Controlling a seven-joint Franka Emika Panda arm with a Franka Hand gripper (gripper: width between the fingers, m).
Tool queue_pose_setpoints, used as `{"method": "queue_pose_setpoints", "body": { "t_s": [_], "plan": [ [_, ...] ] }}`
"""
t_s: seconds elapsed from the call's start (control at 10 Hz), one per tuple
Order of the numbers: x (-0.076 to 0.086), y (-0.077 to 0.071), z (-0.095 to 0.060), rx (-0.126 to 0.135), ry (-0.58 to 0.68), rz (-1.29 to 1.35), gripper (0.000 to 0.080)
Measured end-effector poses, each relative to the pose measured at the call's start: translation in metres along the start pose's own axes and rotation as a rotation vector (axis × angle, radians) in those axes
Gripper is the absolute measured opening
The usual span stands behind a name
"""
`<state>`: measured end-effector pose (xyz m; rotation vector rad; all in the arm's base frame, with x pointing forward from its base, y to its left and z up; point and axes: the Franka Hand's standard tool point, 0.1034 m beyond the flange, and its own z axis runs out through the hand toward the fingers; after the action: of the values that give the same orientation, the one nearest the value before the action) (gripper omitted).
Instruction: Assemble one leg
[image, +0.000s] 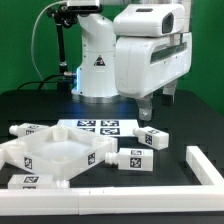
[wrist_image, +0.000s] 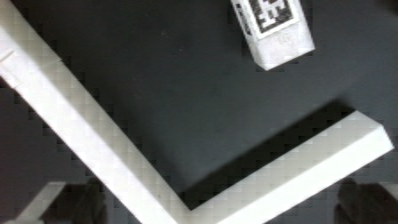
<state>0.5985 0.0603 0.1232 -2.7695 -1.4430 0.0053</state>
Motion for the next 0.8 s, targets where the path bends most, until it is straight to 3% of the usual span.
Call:
{"method": "queue_pose_setpoints", "body": {
  "t_s": [0.6,0.8],
  "plan": [
    [-0.0001,0.0003,0.0001,-0.001,0.0,0.0,0.065],
    [-0.0094,0.0013,0.0095,-0.022,0.012,-0.141,0.065]
  ]
}}
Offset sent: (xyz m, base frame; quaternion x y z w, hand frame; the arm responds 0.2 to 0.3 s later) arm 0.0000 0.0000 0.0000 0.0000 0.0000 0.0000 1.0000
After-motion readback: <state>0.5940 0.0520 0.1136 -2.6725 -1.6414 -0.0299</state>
